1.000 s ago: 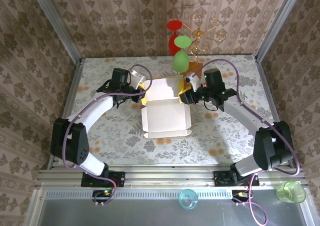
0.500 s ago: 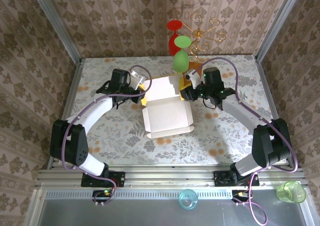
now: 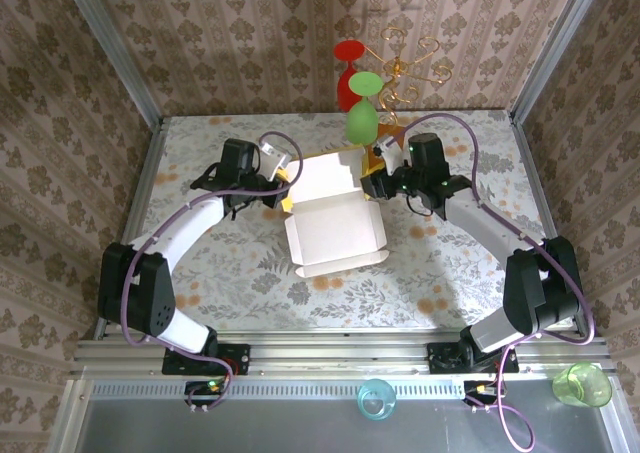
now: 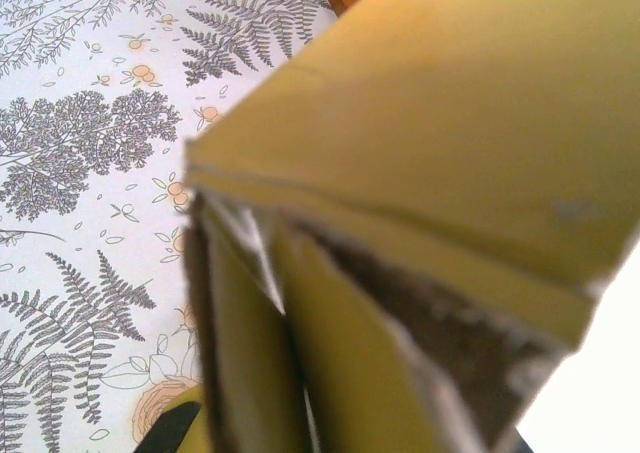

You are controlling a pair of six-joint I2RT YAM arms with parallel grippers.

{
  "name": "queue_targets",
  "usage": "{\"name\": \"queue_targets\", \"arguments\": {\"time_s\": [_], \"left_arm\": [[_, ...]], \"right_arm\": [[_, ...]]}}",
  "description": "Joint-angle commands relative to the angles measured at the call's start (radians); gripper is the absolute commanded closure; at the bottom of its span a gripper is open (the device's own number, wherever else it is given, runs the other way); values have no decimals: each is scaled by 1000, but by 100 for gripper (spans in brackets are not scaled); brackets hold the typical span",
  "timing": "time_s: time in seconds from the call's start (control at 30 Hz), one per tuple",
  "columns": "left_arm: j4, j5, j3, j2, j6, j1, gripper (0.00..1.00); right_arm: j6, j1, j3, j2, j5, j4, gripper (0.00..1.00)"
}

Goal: Fold the paper box

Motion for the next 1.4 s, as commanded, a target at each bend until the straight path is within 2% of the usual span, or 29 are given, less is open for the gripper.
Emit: {"name": "queue_targets", "arguments": {"time_s": [0.0, 0.07, 0.23, 0.37, 0.63, 0.73, 0.8, 0.97, 1.2, 1.37], "left_arm": [[-9, 14, -12, -33, 15, -13, 100], [-11, 13, -10, -30, 14, -13, 100], [-23, 14, 4, -19, 10, -7, 100], [-34, 17, 14, -11, 10, -2, 100], [-54, 25, 25, 1, 27, 7, 100], [-52, 32, 30, 2, 32, 11, 100], [-52, 38, 32, 6, 34, 12, 100], [-53, 52, 35, 12, 42, 14, 100], [-59, 50, 45, 21, 55, 17, 100], [-22, 34, 34, 25, 59, 17, 100]], "right_arm": [[14, -18, 39, -1, -5, 38, 60], [20, -28, 45, -6, -47, 30, 59], [55, -50, 32, -59, -182, 14, 50], [82, -62, 11, -114, -236, -19, 46], [284, -205, -142, -315, -258, 170, 41], [235, -223, -169, -336, -216, 120, 46], [202, -238, -225, -328, -193, 128, 54], [124, -250, -251, -250, -244, 132, 65], [51, -192, -196, -164, -320, 100, 66], [17, -149, -195, -138, -296, 88, 63]]}}
